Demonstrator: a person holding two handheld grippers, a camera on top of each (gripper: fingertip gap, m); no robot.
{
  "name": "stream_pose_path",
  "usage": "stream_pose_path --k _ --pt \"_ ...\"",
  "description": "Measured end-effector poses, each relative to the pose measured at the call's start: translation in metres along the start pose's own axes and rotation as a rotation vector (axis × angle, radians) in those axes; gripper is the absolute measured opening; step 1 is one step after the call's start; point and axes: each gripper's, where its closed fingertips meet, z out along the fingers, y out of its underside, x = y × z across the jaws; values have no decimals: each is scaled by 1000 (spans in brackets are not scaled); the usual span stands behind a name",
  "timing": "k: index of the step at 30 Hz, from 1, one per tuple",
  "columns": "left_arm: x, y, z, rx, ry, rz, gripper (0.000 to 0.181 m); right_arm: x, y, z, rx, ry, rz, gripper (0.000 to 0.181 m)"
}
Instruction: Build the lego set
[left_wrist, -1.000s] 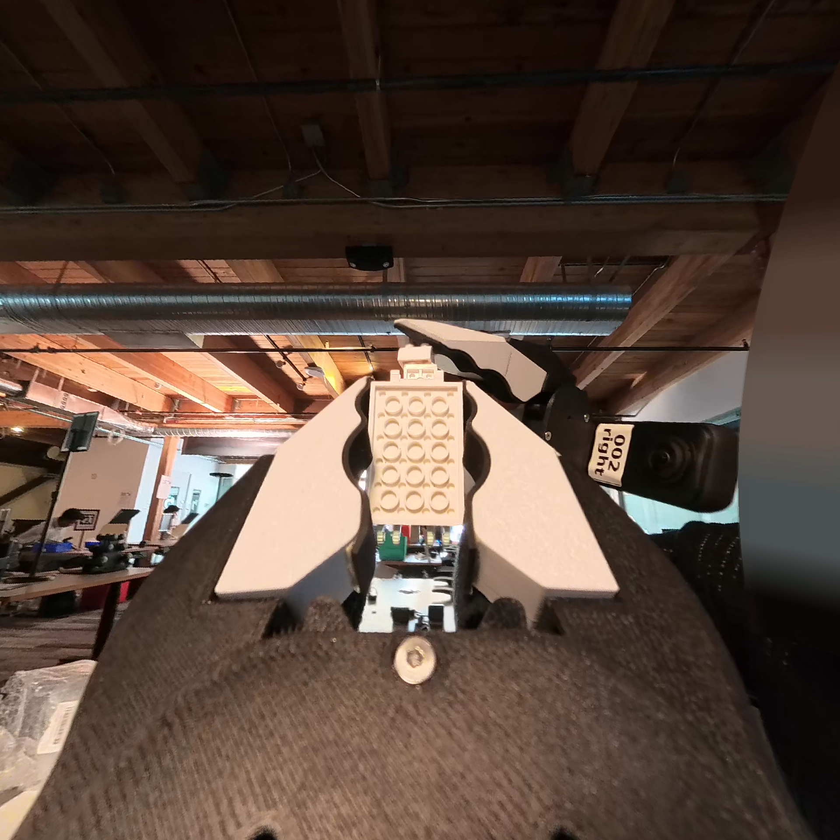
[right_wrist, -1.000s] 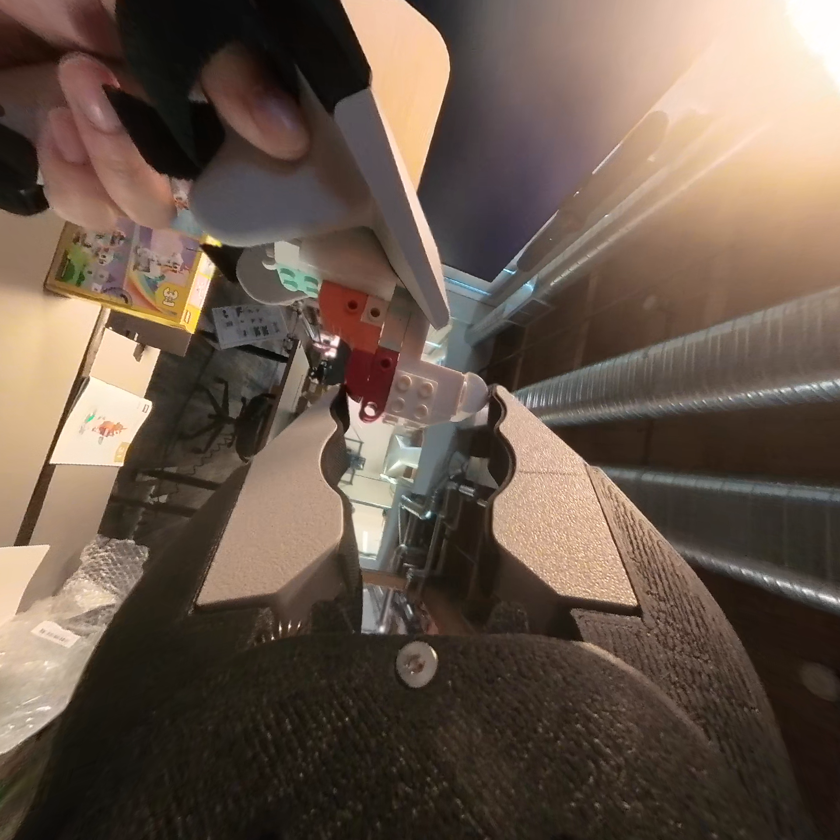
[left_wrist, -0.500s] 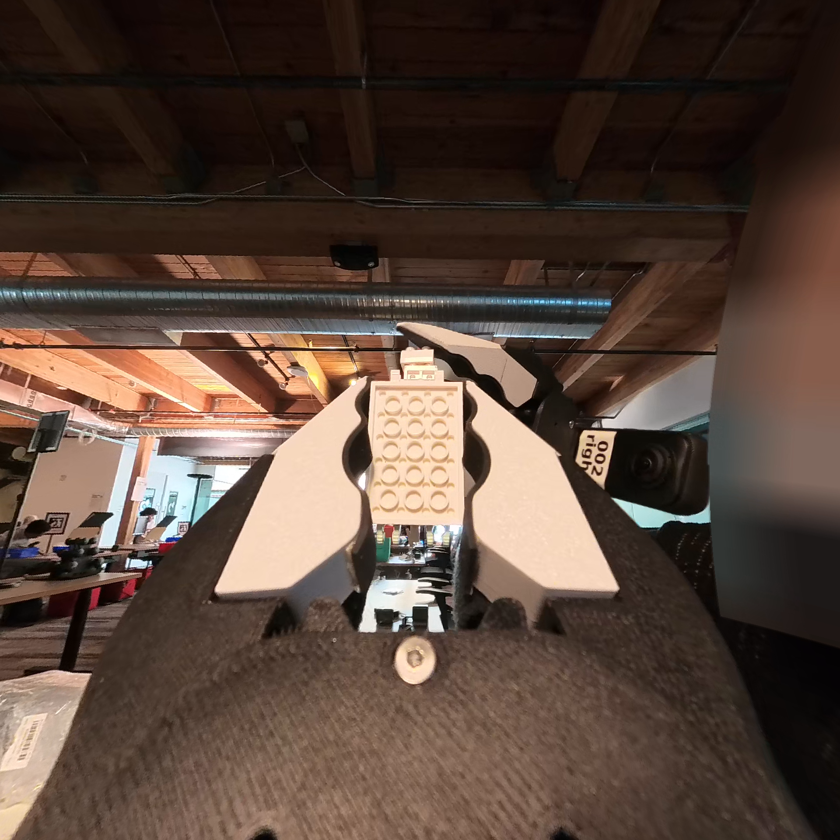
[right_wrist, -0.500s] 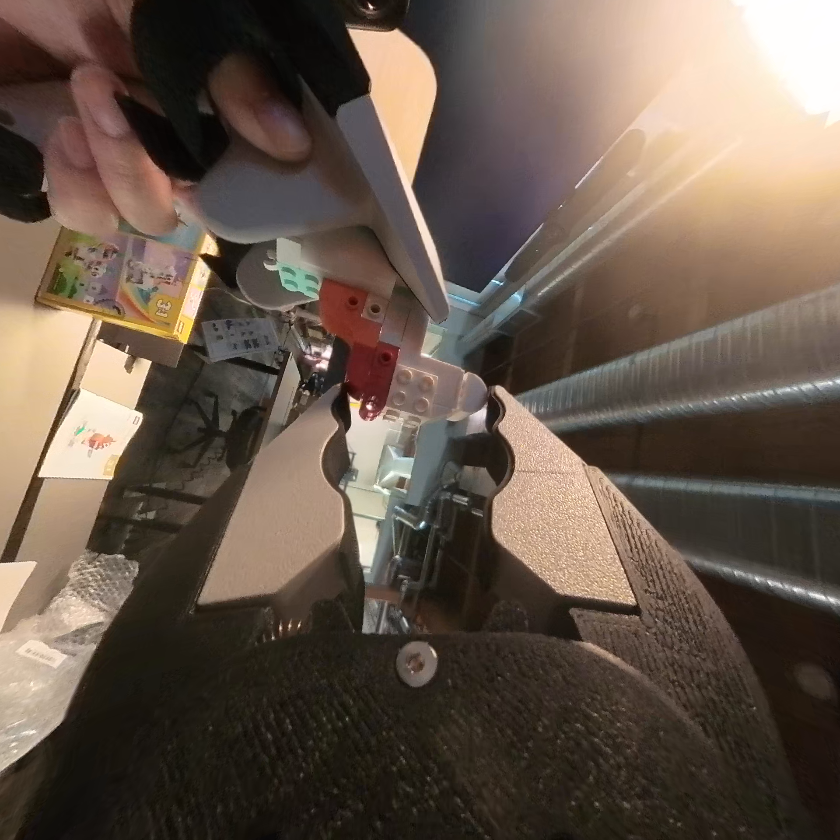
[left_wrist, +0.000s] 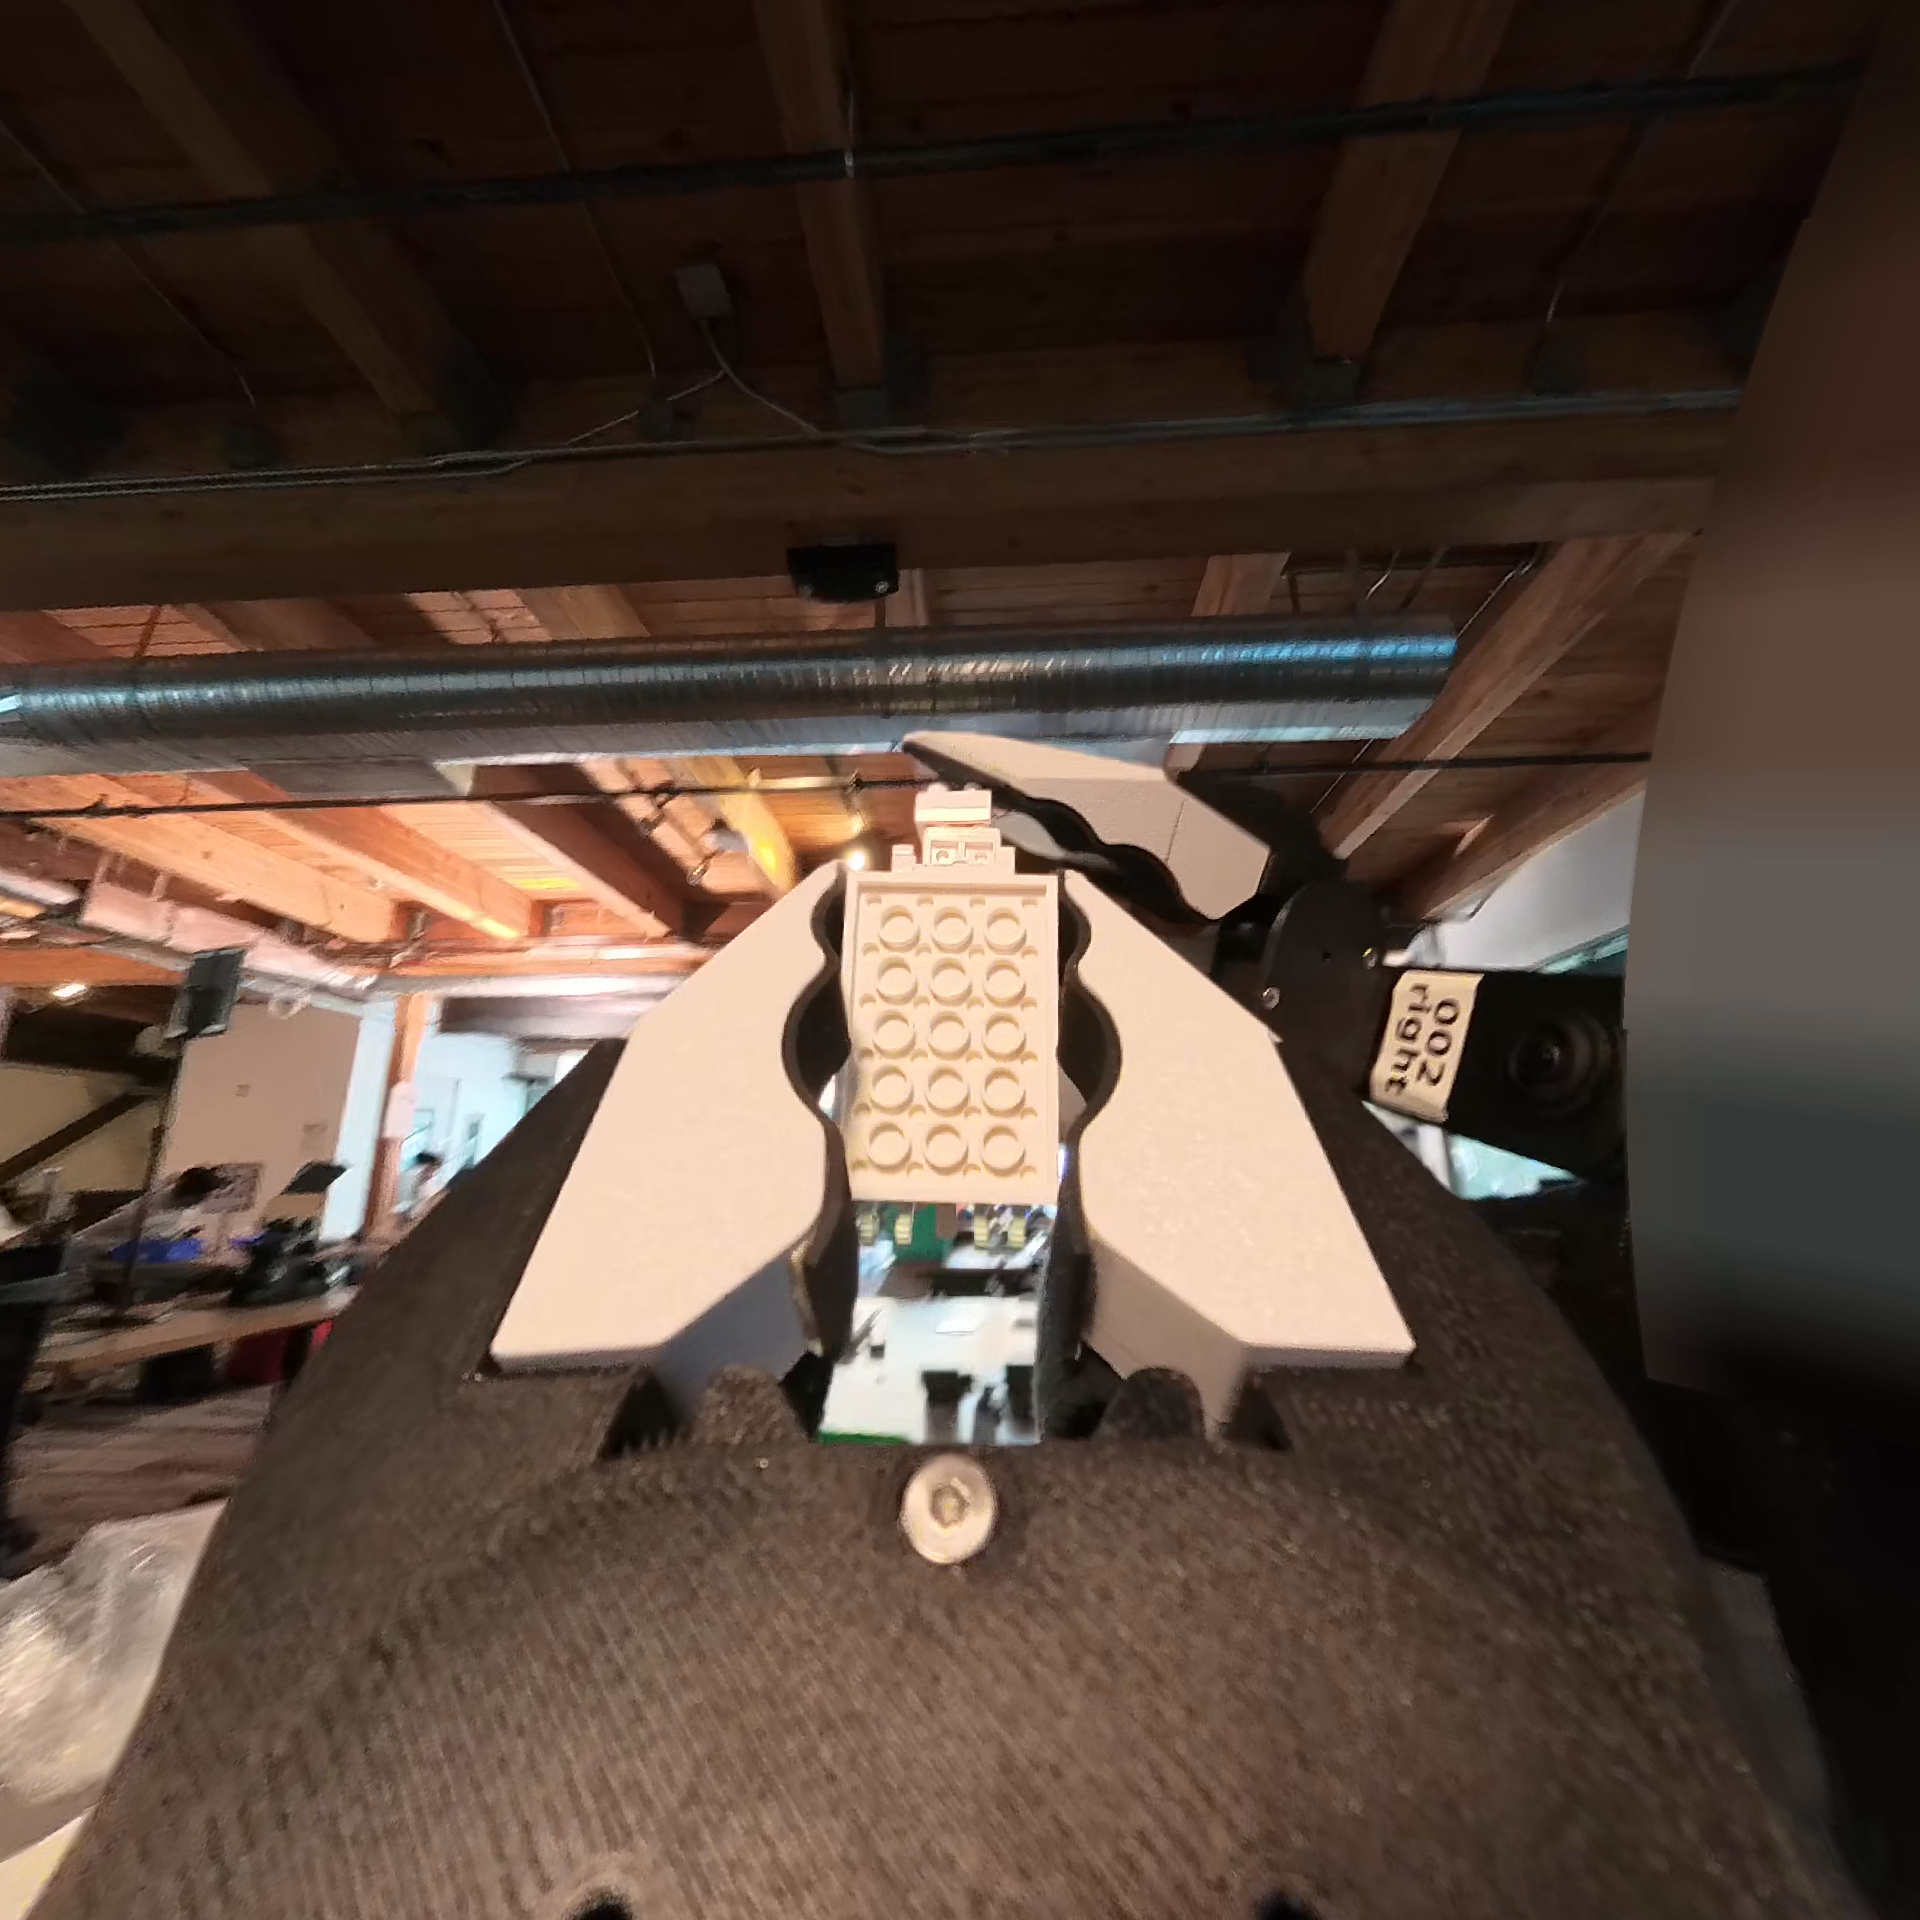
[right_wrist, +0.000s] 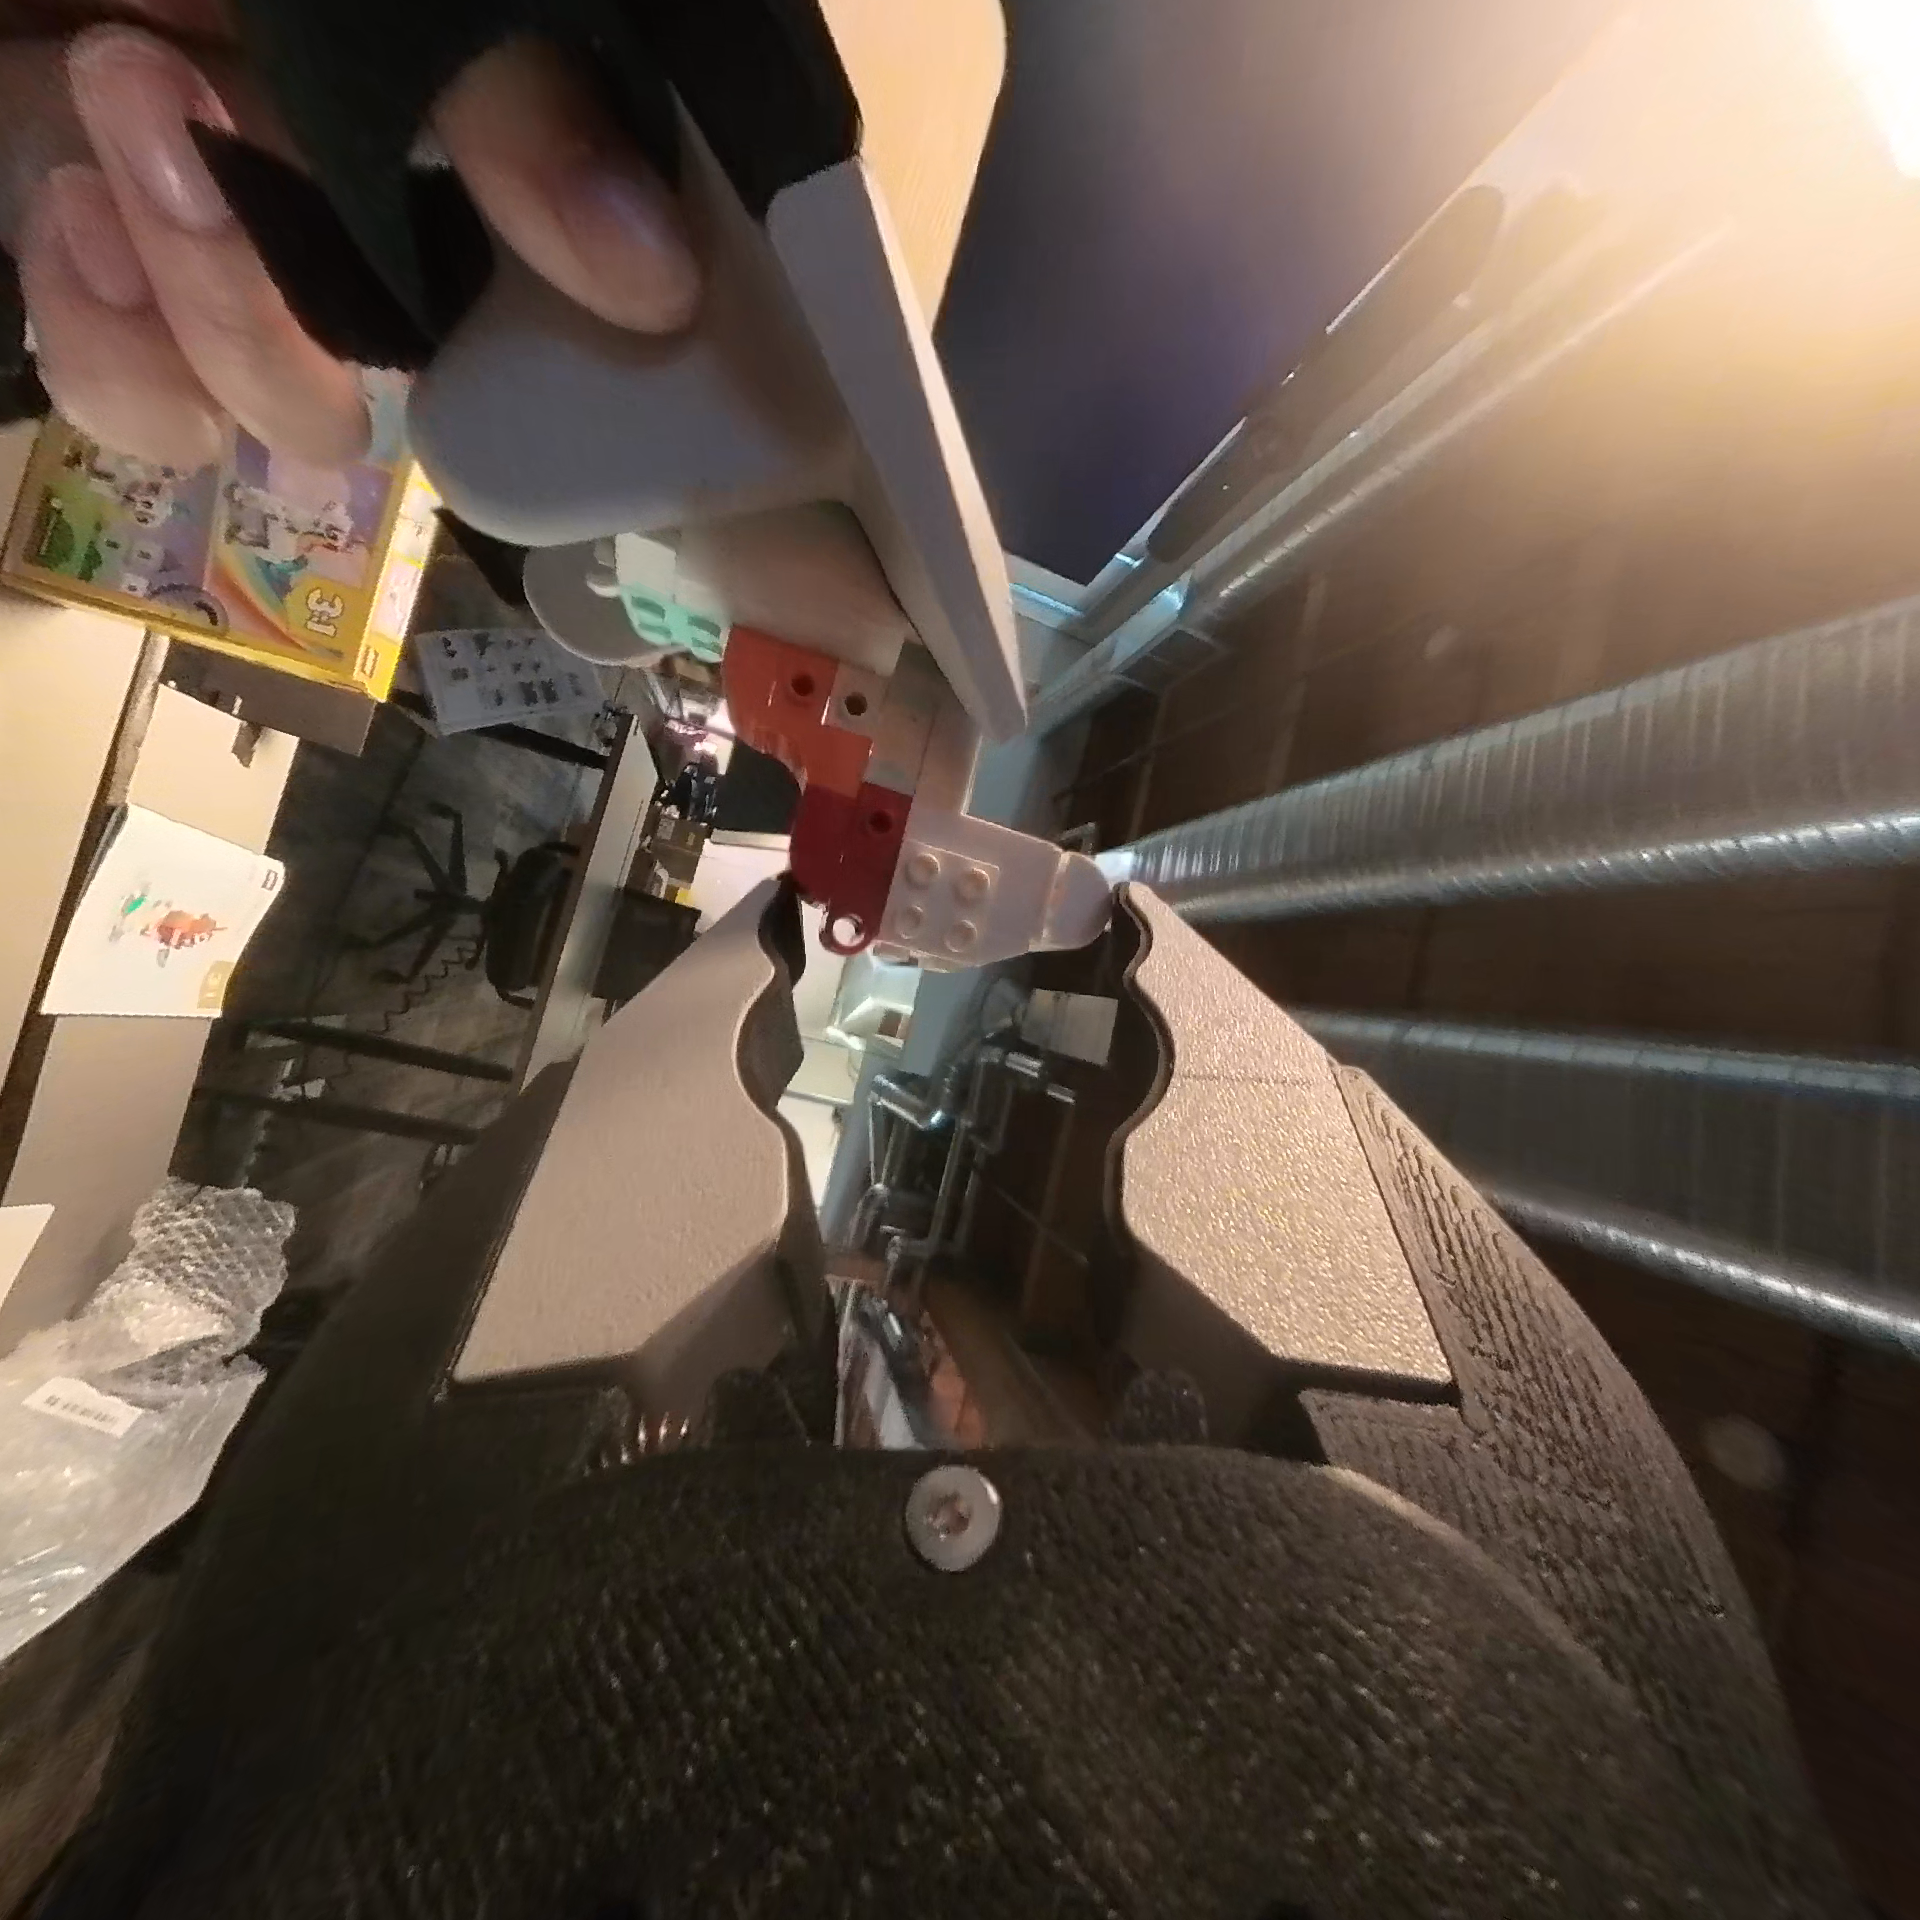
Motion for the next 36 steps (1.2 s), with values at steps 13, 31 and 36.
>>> stream_pose_path --k 13,31,36 --pt "-7 19 1 -218 -60 40 36 -7 11 2 -30 -16 39 56" --pt "-10 33 0 -290 -56 2 34 -9 14 -7 -1 4 2 39" --pt "-9 36 -2 -312 -15 -62 34 -12 14 -10 29 16 63 38"
